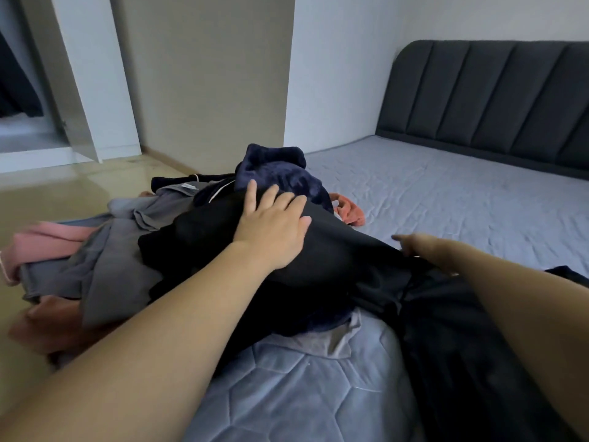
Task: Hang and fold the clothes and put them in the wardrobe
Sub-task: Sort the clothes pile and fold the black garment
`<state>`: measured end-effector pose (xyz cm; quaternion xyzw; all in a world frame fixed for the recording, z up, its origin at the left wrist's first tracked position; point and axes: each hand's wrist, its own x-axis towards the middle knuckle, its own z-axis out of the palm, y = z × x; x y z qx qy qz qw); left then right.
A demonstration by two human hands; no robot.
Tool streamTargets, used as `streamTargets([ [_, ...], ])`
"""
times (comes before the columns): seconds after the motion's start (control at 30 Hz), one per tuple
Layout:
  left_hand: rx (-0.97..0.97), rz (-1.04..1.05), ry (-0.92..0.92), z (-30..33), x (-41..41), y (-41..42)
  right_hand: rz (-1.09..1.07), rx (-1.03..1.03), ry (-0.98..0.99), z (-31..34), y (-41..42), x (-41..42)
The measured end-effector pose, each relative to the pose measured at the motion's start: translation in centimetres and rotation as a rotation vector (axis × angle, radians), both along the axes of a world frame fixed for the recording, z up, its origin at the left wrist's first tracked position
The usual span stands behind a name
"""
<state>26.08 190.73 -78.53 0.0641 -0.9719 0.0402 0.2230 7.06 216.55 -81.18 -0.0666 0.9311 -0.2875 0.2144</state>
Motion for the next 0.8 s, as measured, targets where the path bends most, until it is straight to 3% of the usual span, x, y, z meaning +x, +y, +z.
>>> streamTargets([
  [0.03, 0.032, 0.001, -0.022, 0.2, -0.7, 0.6, -0.055, -0.058, 0.048, 0.0, 0.5, -0.5],
  [0.07, 0.036, -0.004, -0.040, 0.5, -1.3, 1.1, -0.022, 0.023, 0.129, 0.3, 1.3, -0.9],
  [0.17, -0.028, -0.029, -0.082, 0.9, -3.0, 2.8, 0.148, 0.553, 0.200, -0.6, 4.7, -2.1],
  [0.2, -0.029, -0.029, -0.102, 0.9, -3.5, 3.4, 0.206, 0.632, 0.191, -1.4, 5.6, -2.6],
  [0.33, 0.000, -0.010, -0.212, 0.9, -5.6, 6.1, 0.201, 0.538, 0.152, -2.4, 6.4, -3.5],
  [0.57, -0.086, 0.088, -0.396, 0.9, -9.2, 8.7, 0.256, 0.564, 0.080, -1.4, 4.4, -3.5],
  [0.7, -0.174, 0.108, -0.202, 0.7, -10.5, 8.2, 0.218, 0.244, 0.217, -0.4, 6.1, -5.2],
  [0.8, -0.267, 0.269, 0.035, 0.1, -10.9, 8.5, 0.103, 0.169, 0.626, -0.4, 6.5, -6.4],
])
